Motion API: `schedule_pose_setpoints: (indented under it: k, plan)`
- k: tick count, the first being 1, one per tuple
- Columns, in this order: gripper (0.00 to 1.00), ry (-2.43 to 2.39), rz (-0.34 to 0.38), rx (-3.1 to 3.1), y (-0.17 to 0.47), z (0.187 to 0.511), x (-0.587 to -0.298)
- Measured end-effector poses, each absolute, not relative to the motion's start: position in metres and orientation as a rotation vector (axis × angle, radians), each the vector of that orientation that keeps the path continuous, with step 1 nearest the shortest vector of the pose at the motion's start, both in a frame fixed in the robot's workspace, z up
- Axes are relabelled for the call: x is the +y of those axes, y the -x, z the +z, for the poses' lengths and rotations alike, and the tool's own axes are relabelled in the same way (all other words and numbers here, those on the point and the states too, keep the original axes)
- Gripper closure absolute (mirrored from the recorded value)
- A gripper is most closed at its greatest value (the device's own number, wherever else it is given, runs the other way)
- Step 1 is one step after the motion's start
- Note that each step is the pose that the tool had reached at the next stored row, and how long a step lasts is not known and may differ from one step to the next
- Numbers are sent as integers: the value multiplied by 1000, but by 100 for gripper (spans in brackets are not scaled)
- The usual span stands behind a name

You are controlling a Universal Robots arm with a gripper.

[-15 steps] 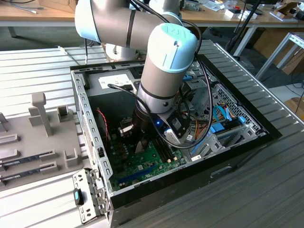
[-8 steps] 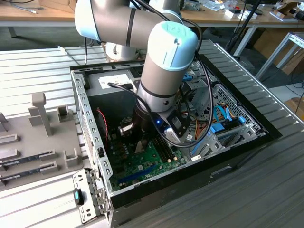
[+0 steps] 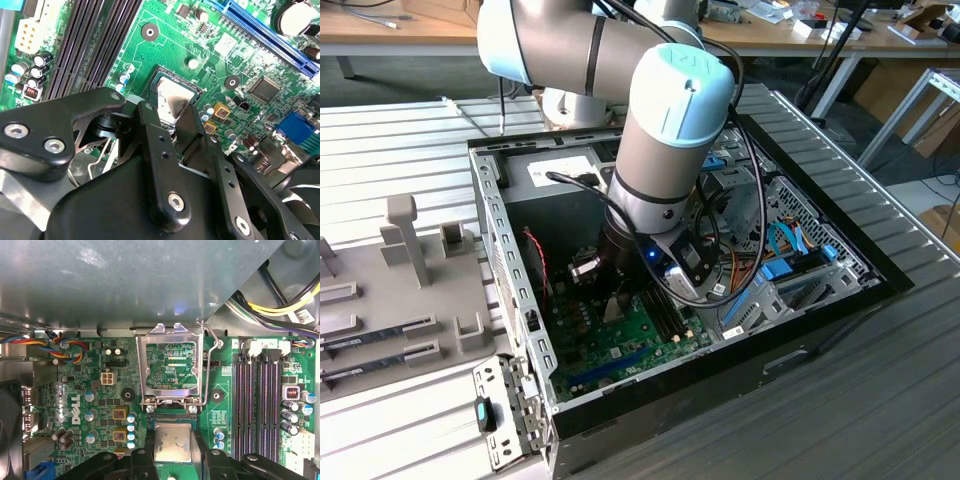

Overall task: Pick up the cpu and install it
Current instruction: 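Place the cpu into insertion slot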

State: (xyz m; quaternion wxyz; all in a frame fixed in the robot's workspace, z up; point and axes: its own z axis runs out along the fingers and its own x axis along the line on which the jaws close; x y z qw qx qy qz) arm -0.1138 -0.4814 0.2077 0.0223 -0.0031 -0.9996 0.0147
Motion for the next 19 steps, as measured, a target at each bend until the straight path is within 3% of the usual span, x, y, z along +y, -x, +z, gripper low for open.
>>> schedule_pose_setpoints:
  k: [19]
  plan:
    - [58, 10, 46, -3097, 115, 200, -481]
